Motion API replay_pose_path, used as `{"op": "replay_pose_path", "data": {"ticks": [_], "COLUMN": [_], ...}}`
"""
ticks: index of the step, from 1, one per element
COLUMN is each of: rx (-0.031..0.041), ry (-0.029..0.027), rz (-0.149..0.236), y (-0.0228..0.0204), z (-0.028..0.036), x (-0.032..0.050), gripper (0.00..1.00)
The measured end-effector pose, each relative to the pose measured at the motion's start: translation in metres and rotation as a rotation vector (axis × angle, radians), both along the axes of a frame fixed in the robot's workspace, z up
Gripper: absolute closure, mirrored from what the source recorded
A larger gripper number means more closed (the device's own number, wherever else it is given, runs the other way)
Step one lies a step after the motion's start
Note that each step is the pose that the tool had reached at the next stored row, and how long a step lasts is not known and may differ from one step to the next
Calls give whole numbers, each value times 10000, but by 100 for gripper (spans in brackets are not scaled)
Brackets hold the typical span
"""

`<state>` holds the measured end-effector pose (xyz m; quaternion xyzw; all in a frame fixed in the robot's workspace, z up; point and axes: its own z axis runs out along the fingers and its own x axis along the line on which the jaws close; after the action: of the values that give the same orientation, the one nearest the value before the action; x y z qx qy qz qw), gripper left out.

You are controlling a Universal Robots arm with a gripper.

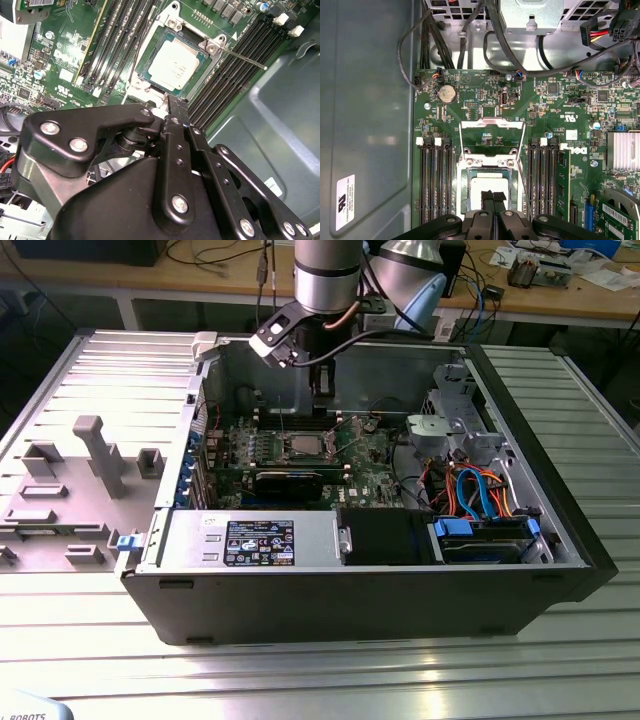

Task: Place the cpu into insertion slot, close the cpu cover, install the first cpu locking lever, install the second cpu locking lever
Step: 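Close the cpu cover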

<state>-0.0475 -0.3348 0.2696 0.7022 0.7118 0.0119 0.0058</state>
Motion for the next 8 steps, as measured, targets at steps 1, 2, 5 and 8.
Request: {"op": "replay_pose_path", "data": {"ticks": [1, 2, 5, 8], "rx": [0, 0, 0, 0], "ry": [0, 0, -1, 0], "rz": [0, 0, 1, 0], "y": [0, 0, 0, 0], "z": [0, 0, 0, 0], "x": [15, 16, 24, 31], "gripper": [89, 89, 89, 89]}}
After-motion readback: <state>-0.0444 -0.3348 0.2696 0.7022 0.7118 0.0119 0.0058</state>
